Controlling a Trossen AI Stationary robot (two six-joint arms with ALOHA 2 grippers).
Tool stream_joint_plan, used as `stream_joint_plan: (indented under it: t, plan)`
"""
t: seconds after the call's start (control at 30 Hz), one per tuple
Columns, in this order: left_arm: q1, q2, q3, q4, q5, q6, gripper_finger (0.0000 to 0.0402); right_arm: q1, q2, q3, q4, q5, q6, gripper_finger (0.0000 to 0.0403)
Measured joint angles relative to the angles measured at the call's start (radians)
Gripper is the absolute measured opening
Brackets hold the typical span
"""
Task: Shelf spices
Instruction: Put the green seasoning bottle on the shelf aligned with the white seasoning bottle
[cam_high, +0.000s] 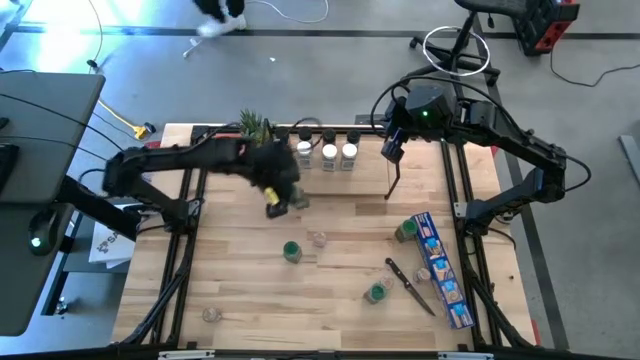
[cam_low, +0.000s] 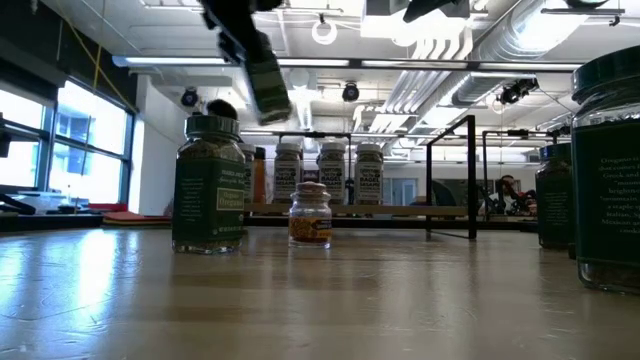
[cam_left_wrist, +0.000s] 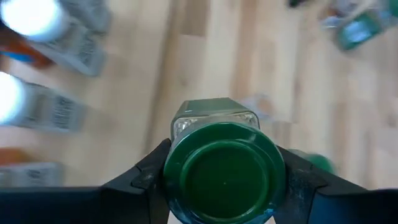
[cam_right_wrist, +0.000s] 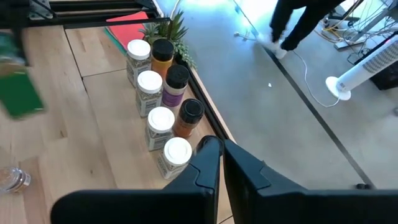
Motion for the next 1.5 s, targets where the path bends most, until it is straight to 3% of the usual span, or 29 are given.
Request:
stream_joint_plan:
  t: [0.23, 0.47, 0.93, 1.5]
  plan:
    - [0.097, 0.228, 0.244, -0.301, -0.098, 0.267, 0.019, 0.0, 0.0, 0.0, 0.0, 0.0, 0.006, 0.0014]
    - [0.141, 0.317, 0.247, -0.393, -0.158, 0.446, 0.019, 0.0, 0.0, 0.0, 0.0, 0.0, 0.008, 0.0014]
    - [0.212, 0.321, 0.224, -0.381, -0.145, 0.472, 0.0212, 0.0, 0.0, 0.0, 0.0, 0.0, 0.008, 0.0014]
    - [0.22, 0.321, 0.223, -0.385, -0.143, 0.505, 0.0217, 0.0, 0.0, 0.0, 0.0, 0.0, 0.011, 0.0014]
